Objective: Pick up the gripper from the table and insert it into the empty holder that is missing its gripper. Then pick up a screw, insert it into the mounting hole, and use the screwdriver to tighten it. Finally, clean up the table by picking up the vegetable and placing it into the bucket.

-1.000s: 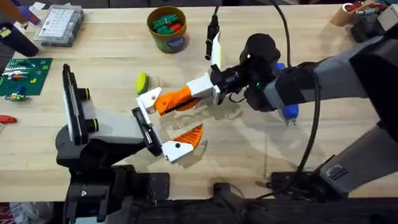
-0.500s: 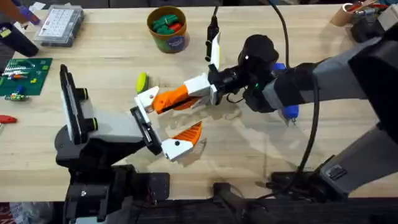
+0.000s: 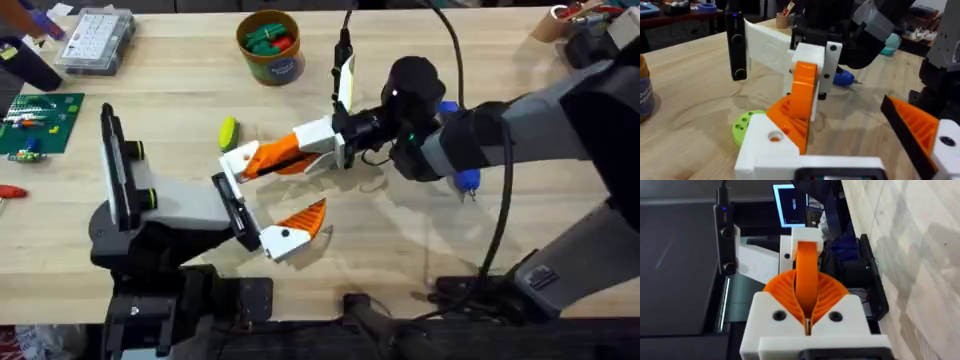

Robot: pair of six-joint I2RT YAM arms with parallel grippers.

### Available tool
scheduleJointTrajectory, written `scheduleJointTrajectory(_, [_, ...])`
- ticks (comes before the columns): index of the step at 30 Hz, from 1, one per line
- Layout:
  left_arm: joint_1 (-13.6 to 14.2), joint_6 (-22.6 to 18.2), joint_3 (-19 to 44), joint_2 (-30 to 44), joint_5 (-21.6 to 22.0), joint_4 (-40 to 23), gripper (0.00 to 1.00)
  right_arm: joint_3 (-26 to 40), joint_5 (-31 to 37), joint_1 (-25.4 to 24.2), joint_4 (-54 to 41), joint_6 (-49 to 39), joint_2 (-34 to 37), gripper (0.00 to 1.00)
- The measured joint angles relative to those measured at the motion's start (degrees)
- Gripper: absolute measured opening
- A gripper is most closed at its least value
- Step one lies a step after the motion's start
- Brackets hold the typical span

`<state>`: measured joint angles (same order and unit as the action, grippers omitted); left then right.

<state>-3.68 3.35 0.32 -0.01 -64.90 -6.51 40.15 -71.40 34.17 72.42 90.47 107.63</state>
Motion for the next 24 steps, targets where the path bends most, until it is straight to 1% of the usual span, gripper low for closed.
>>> scheduleJointTrajectory(8, [0.0,0.1,0.0,0.0,-0.1,0.0,0.986,0.5,-0.3,0.0,-0.8,0.8,0.0,0.018])
scheduleJointTrajectory(16, [0.0,0.2,0.0,0.0,0.0,0.0,0.986,4.7,-3.3,-0.1,-10.2,-1.2,0.0,0.018])
scheduleJointTrajectory(24, [0.0,0.1,0.0,0.0,0.0,0.0,0.986,5.0,-3.9,-0.2,-10.8,-3.6,0.0,0.018])
